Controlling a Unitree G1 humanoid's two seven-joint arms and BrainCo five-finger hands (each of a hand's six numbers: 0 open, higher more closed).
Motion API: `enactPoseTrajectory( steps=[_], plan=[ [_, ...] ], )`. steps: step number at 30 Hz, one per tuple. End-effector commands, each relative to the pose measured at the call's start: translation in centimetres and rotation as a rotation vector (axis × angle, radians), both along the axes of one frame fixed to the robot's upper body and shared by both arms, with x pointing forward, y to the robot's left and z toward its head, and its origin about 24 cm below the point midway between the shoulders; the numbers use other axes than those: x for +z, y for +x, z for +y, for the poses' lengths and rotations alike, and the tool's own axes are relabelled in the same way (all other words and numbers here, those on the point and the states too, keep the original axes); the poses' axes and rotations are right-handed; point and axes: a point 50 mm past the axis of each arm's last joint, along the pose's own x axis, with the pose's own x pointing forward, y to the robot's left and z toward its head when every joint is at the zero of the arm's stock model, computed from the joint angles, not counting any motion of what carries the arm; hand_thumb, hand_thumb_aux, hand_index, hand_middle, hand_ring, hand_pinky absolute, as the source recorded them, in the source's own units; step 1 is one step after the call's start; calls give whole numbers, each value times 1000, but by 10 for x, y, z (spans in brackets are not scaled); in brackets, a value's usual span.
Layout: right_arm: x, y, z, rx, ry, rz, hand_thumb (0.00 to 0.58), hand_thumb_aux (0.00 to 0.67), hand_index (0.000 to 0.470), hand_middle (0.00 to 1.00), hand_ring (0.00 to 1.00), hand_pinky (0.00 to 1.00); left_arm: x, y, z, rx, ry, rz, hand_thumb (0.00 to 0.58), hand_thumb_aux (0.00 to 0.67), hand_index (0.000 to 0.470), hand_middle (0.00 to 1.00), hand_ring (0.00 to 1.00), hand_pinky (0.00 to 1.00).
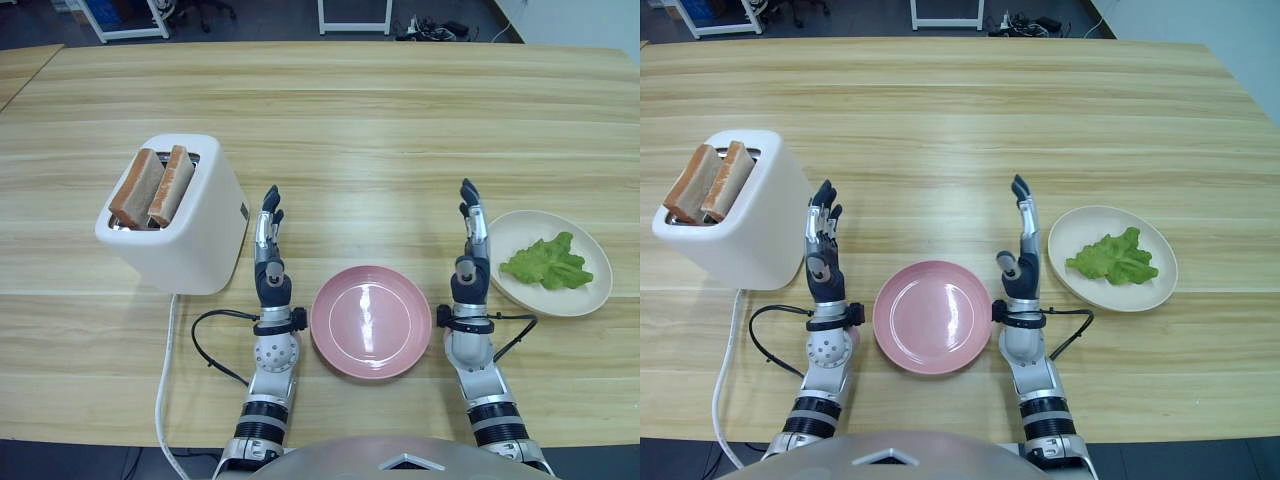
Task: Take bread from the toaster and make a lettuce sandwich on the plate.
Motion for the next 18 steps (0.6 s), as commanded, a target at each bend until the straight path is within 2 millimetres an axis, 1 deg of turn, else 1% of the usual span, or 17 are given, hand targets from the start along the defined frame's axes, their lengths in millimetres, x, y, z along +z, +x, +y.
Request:
enactPoseTrajectory(
  steps=[1, 7, 9, 10, 12, 14, 16, 18],
  plan=[
    [-2, -3, 3, 21, -39, -10, 0, 0, 0, 0, 0, 0, -2, -3, -1, -28, 28, 13, 0, 0, 0, 0, 0, 0],
    [-3, -2, 5, 18, -59, -26, 0, 0, 0, 0, 0, 0, -1, -4, 1, -39, 59, 2, 0, 0, 0, 0, 0, 0],
    [-3, -3, 4, 11, -59, -35, 0, 0, 0, 0, 0, 0, 2, -4, 3, -23, 124, -29, 0, 0, 0, 0, 0, 0],
    [-2, -3, 3, 7, -65, -43, 0, 0, 0, 0, 0, 0, 6, -5, 7, -1, 185, -65, 0, 0, 0, 0, 0, 0],
    [0, -3, -2, -10, -97, -64, 0, 0, 0, 0, 0, 0, 24, -6, 32, 130, 450, -177, 0, 0, 0, 0, 0, 0],
    [-1, -1, -8, -37, -146, -72, 0, 0, 0, 0, 0, 0, 43, -7, 76, 369, 777, -224, 0, 0, 0, 0, 0, 0],
    [-3, 0, -13, -59, -193, -72, 0, 0, 0, 0, 0, 0, 60, -13, 124, 609, 1004, -187, 0, 0, 0, 0, 0, 0],
    [-5, 0, -14, -71, -233, -79, 0, 0, 0, 0, 0, 0, 67, -20, 160, 747, 1159, -92, 0, 0, 0, 0, 0, 0]
  ],
)
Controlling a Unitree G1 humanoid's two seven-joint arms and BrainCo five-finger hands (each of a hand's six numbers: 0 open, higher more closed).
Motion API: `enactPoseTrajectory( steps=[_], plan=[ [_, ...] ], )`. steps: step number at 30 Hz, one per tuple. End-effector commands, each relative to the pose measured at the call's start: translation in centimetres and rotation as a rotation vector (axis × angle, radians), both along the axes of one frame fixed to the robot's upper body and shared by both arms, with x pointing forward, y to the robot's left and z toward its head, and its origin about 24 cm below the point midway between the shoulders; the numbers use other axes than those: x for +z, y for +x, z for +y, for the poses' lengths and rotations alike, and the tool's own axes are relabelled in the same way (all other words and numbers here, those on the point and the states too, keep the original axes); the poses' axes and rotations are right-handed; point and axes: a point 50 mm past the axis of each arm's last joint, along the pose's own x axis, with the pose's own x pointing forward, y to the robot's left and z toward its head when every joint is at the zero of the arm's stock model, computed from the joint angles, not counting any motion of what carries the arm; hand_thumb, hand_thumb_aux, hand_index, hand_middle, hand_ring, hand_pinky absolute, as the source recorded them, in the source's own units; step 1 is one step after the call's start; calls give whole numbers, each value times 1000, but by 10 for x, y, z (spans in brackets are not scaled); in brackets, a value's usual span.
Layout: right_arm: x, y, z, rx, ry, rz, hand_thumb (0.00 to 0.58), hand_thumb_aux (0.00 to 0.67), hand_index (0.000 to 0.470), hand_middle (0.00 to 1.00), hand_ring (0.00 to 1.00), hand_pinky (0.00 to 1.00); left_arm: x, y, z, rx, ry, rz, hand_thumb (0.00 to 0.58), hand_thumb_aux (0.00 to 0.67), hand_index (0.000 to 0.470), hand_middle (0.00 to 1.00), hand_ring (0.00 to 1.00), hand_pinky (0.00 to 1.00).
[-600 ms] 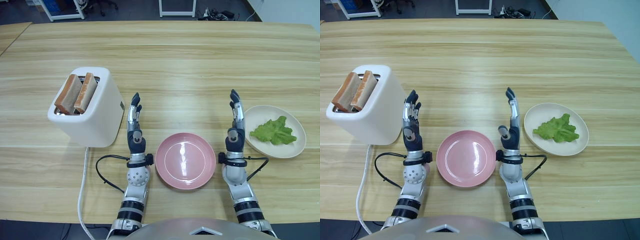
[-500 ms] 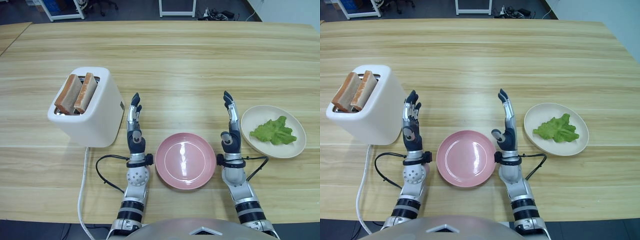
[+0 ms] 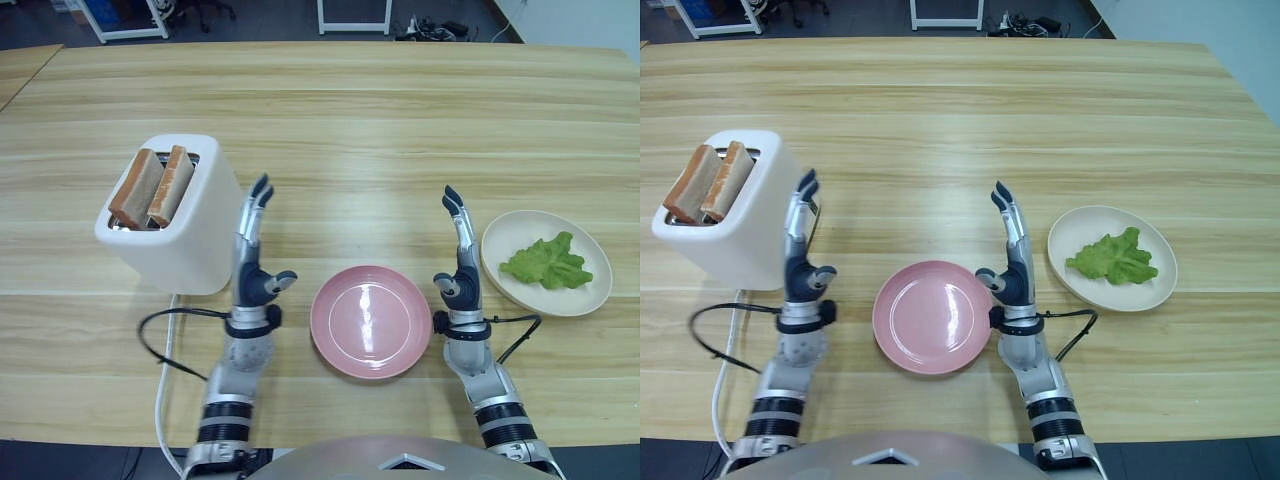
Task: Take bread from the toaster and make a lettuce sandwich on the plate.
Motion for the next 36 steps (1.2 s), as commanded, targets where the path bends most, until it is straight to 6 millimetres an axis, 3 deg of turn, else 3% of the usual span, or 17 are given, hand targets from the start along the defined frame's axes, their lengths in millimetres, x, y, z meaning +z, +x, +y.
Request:
enactPoseTrajectory(
  steps=[1, 5, 10, 18, 25, 26, 27, 28, 29, 36],
  plan=[
    [-3, 3, -8, -43, -108, -15, 0, 0, 0, 0, 0, 0, 24, -18, 86, 436, 346, 63, 0, 0, 0, 0, 0, 0],
    [-5, 5, -5, -35, -167, -21, 0, 0, 0, 0, 0, 0, 25, -22, 114, 595, 388, 232, 0, 0, 0, 0, 0, 0],
    [-4, 7, -11, -64, -187, -28, 0, 0, 0, 0, 0, 0, 28, -15, 137, 694, 395, 314, 0, 0, 0, 0, 0, 0],
    [-9, 8, -14, -90, -164, 3, 0, 0, 0, 0, 0, 0, 27, -1, 153, 722, 349, 385, 0, 0, 0, 0, 0, 0],
    [-12, 8, -15, -96, -166, 13, 0, 0, 0, 0, 0, 0, 26, 18, 149, 661, 339, 412, 0, 0, 0, 0, 0, 0],
    [-12, 7, -15, -94, -167, 13, 0, 0, 0, 0, 0, 0, 26, 19, 150, 666, 347, 419, 160, 100, 70, 0, 0, 0],
    [-13, 7, -15, -93, -167, 13, 0, 0, 0, 0, 0, 0, 25, 20, 151, 667, 354, 422, 395, 292, 205, 0, 0, 0],
    [-13, 7, -16, -93, -167, 14, 0, 0, 0, 0, 0, 0, 26, 22, 150, 660, 362, 422, 575, 610, 428, 0, 0, 0],
    [-13, 6, -16, -94, -167, 15, 0, 0, 0, 0, 0, 0, 25, 23, 148, 644, 372, 424, 580, 670, 470, 0, 0, 0],
    [-15, 5, -14, -88, -167, 18, 0, 0, 0, 0, 0, 0, 16, 32, 124, 523, 404, 428, 580, 670, 470, 0, 0, 0]
  ],
)
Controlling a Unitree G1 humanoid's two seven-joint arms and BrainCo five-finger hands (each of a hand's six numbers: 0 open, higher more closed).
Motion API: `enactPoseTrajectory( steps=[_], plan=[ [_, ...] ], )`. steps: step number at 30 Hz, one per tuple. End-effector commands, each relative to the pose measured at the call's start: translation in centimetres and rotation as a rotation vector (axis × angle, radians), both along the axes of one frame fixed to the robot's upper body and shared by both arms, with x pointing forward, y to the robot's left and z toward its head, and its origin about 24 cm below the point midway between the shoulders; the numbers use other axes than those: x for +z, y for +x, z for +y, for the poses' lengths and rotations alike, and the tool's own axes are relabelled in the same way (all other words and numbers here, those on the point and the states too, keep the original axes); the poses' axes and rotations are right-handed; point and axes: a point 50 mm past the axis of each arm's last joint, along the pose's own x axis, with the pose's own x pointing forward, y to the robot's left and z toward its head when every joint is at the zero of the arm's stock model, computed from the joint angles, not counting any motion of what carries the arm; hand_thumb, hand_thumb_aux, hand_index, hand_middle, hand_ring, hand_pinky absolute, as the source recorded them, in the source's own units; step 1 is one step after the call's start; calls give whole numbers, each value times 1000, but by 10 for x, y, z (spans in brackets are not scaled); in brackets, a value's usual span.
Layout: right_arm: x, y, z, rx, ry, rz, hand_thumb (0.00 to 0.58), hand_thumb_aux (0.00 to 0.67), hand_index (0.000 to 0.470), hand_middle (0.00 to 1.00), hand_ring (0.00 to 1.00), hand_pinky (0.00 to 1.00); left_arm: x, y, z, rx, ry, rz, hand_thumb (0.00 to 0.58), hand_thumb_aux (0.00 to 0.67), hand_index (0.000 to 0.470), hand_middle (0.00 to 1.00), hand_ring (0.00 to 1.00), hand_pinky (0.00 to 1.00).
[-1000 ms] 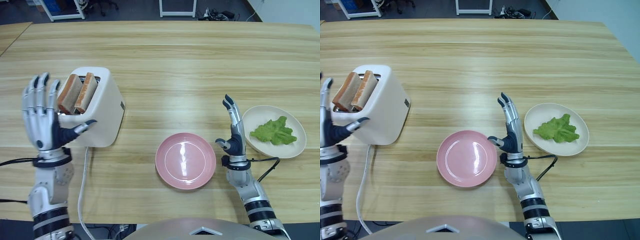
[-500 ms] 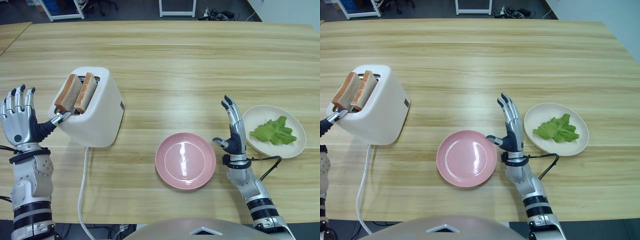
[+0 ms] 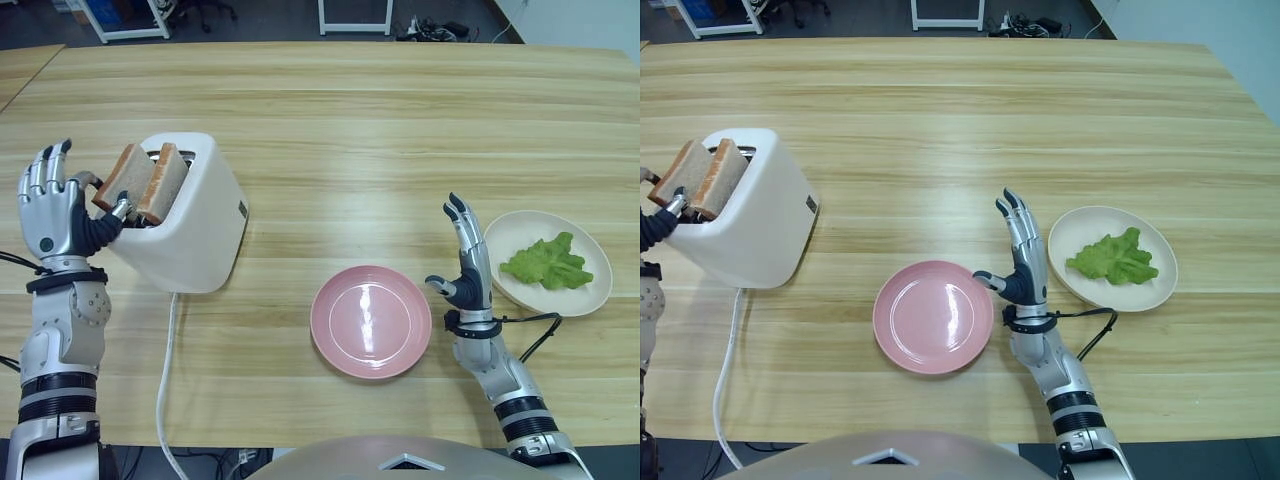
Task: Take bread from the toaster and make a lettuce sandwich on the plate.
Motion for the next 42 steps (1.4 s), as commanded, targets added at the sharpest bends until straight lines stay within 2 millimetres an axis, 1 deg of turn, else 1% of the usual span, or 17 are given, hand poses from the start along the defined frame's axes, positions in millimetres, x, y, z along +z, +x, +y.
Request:
enactPoseTrajectory(
  steps=[1, 4, 5, 6, 7, 10, 13, 18, 21, 23, 24, 26, 30, 32, 35, 39, 42],
  plan=[
    [-2, -1, 0, 7, 2, 14, 0, 0, 0, 0, 0, 0, -20, 0, -11, -49, -5, 98, 580, 670, 470, 0, 0, 0],
    [-5, -3, -1, 6, 1, 23, 0, 0, 0, 0, 0, 0, -15, -3, -14, -65, -11, 49, 580, 670, 470, 0, 0, 0],
    [-6, -4, 0, 5, 1, 28, 0, 0, 0, 0, 0, 0, -11, -3, -15, -63, -19, 18, 580, 670, 470, 200, 200, 200],
    [-7, -5, 0, 5, 2, 31, 0, 0, 0, 0, 0, 0, -8, -4, -14, -54, -30, -20, 580, 670, 470, 949, 949, 949],
    [-8, -5, 1, 6, 3, 34, 0, 0, 0, 0, 0, 0, -5, -4, -13, -48, -50, -53, 580, 670, 470, 1000, 1000, 1000],
    [-10, -6, 2, 5, 4, 37, 0, 0, 0, 0, 0, 0, 1, -3, -12, -37, -124, -158, 580, 670, 470, 1000, 1000, 1000],
    [-10, -5, 2, -1, 5, 39, 0, 0, 0, 0, 0, 0, 10, -2, -13, -36, -226, -334, 580, 670, 470, 1000, 1000, 1000],
    [-11, -4, 1, -15, 11, 33, 0, 0, 0, 0, 0, 0, 32, -6, -26, -121, -361, -664, 580, 670, 470, 1000, 1000, 1000],
    [-9, -3, -1, -34, 21, 19, 0, 0, 0, 0, 0, 0, 48, -14, -40, -220, -475, -842, 580, 670, 470, 1000, 1000, 1000],
    [-6, -2, -4, -53, 33, 4, 0, 0, 0, 0, 0, 0, 55, -20, -62, -390, -577, -888, 580, 670, 470, 1000, 1000, 1000],
    [-5, -1, -5, -61, 38, -4, 0, 0, 0, 0, 0, 0, 55, -23, -76, -496, -625, -862, 580, 670, 470, 1000, 1000, 1000],
    [-2, 0, -9, -75, 41, -18, 0, 0, 0, 0, 0, 0, 47, -26, -106, -703, -731, -701, 580, 670, 470, 1000, 1000, 1000],
    [5, 4, -25, -127, 13, -48, 0, 0, 0, 0, 0, 0, -3, -44, -171, -1048, -916, -177, 580, 670, 470, 1000, 1000, 1000],
    [8, 6, -41, -178, -23, -53, 0, 0, 0, 0, 0, 0, -27, -53, -192, -1120, -971, 33, 580, 670, 470, 1000, 1000, 1000],
    [13, 7, -71, -289, -83, -58, 0, 0, 0, 0, 0, 0, -53, -54, -206, -1119, -995, 243, 580, 670, 470, 1000, 1000, 1000],
    [11, 6, -111, -437, -210, 3, 0, 0, 0, 0, 0, 0, -76, -51, -214, -1086, -991, 400, 580, 670, 470, 1000, 1000, 1000],
    [6, 3, -133, -502, -333, 67, 0, 0, 0, 0, 0, 0, -92, -48, -216, -1049, -939, 497, 580, 670, 470, 1000, 1000, 1000]
  ],
)
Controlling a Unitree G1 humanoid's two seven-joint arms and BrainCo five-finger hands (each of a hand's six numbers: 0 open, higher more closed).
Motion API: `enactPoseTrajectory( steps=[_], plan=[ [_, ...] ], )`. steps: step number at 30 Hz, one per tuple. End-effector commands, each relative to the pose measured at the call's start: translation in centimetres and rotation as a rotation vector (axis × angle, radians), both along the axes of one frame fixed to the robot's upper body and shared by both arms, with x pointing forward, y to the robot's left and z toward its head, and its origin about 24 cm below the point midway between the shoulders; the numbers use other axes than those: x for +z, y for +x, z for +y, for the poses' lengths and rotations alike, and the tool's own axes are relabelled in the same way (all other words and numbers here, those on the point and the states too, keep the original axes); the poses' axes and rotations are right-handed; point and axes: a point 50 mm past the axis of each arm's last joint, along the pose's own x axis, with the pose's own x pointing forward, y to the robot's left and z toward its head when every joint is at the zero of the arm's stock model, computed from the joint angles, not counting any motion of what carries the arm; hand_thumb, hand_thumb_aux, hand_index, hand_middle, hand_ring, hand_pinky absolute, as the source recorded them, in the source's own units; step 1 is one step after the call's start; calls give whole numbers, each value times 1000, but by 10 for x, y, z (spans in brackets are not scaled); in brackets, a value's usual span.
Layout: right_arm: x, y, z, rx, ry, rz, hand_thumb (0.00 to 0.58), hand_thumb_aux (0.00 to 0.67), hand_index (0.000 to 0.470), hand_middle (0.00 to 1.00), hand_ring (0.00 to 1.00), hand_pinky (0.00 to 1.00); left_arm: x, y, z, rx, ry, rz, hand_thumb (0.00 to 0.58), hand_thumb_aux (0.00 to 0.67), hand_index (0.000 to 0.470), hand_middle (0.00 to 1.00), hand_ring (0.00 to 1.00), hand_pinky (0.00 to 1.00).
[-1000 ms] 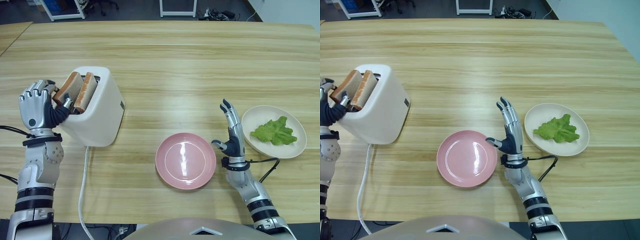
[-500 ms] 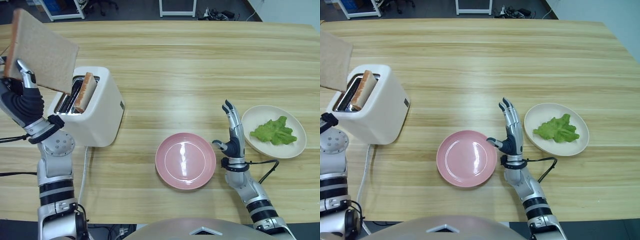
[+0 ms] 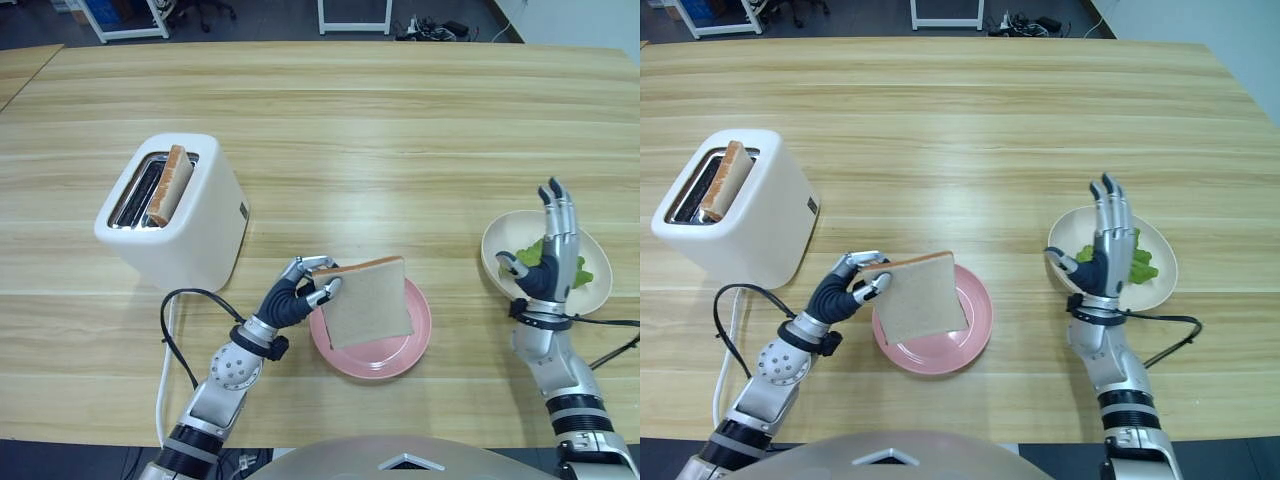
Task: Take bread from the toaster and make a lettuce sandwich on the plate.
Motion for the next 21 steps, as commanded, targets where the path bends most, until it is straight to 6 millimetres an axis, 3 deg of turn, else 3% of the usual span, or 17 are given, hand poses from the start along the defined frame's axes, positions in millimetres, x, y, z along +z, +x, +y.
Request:
enactPoseTrajectory(
  steps=[1, 8, 9, 10, 18, 19, 20, 21],
  plan=[
    [-6, -3, -31, -113, -127, 98, 0, 0, 0, 0, 0, 0, -22, 4, -3, -19, 137, 65, 580, 670, 470, 1000, 1000, 1000],
    [-19, -5, -86, -339, -410, 307, 0, 0, 0, 0, 0, 0, -36, 4, 3, -23, 401, -20, 580, 670, 470, 1000, 1000, 1000],
    [-22, -6, -92, -359, -445, 358, 0, 0, 0, 0, 0, 0, -36, 4, 4, -15, 424, -35, 580, 670, 470, 655, 655, 655],
    [-26, -7, -96, -373, -466, 404, 0, 0, 0, 0, 0, 0, -36, 4, 5, 0, 447, -59, 0, 0, 0, 0, 0, 0],
    [-45, -9, -106, -379, -513, 614, 0, 0, 0, 0, 0, 0, -11, 10, 10, 98, 452, -266, 0, 0, 0, 0, 0, 0],
    [-46, -10, -107, -379, -514, 625, 128, 79, 55, 0, 0, 0, -8, 11, 10, 100, 446, -281, 0, 0, 0, 0, 0, 0],
    [-47, -11, -107, -378, -514, 632, 458, 363, 254, 0, 0, 0, -5, 10, 11, 102, 442, -292, 0, 0, 0, 0, 0, 0],
    [-47, -11, -107, -377, -514, 634, 535, 483, 339, 0, 0, 0, -3, 10, 12, 108, 437, -300, 0, 0, 0, 0, 0, 0]
  ],
)
